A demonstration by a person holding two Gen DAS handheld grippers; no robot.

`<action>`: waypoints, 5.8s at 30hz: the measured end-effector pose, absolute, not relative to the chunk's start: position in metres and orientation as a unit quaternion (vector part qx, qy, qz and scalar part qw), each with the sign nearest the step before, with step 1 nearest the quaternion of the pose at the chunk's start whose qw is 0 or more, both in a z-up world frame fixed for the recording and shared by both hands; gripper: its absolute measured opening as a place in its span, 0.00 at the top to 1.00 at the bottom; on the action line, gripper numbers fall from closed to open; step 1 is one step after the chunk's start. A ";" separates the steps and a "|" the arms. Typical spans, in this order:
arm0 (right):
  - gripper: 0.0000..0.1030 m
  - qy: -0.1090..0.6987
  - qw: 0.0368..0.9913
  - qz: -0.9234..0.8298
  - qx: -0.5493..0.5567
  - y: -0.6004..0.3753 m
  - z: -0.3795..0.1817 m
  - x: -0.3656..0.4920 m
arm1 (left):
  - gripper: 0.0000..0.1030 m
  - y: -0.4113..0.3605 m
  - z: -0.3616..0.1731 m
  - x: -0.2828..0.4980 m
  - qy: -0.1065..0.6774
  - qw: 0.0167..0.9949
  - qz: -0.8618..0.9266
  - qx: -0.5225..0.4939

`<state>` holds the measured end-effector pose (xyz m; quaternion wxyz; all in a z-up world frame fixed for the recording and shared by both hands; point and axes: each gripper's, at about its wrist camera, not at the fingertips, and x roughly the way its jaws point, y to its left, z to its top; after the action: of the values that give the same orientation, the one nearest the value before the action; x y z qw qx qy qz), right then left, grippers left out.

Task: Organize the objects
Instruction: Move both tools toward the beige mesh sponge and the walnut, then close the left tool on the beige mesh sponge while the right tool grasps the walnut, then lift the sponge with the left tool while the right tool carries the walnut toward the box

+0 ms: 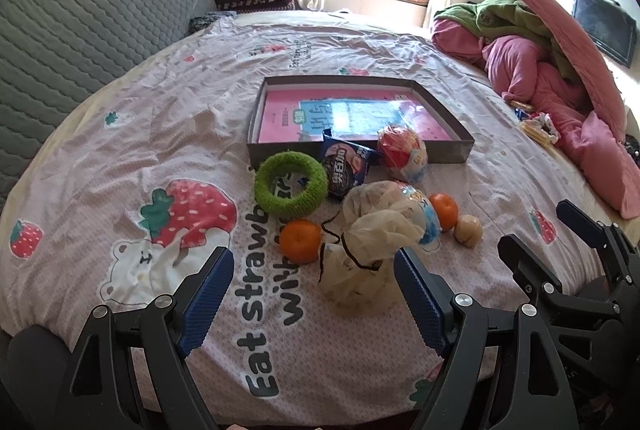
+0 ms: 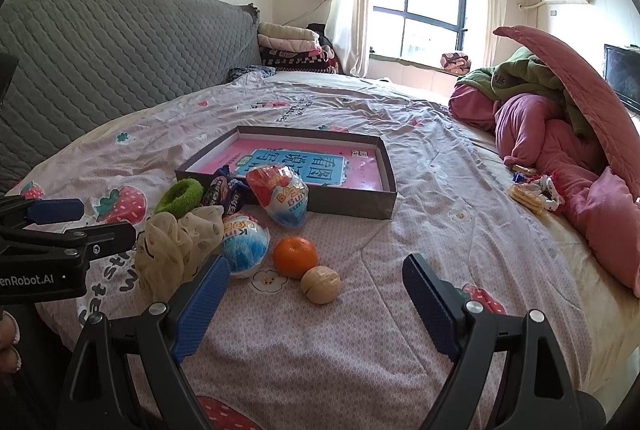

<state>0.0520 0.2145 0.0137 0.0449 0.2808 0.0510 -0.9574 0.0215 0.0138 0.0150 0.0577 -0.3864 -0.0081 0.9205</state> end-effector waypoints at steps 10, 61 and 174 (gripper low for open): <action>0.15 0.045 0.049 -0.950 0.305 0.220 0.002 0.050 | 0.19 0.023 0.008 0.024 -0.008 0.087 0.910 -0.405; 0.54 0.041 0.098 -0.902 0.418 0.233 -0.054 -0.027 | 0.36 0.041 -0.028 -0.026 -0.008 0.164 0.900 -0.404; 0.66 0.051 0.105 -0.958 0.262 0.236 0.032 -0.069 | 0.82 0.004 0.044 -0.108 -0.051 0.151 0.932 -0.325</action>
<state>-0.0694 0.2365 0.0324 0.1053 0.2623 0.0512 -0.9579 -0.1077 0.0044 0.0437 0.1509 -0.3253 -0.0508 0.9321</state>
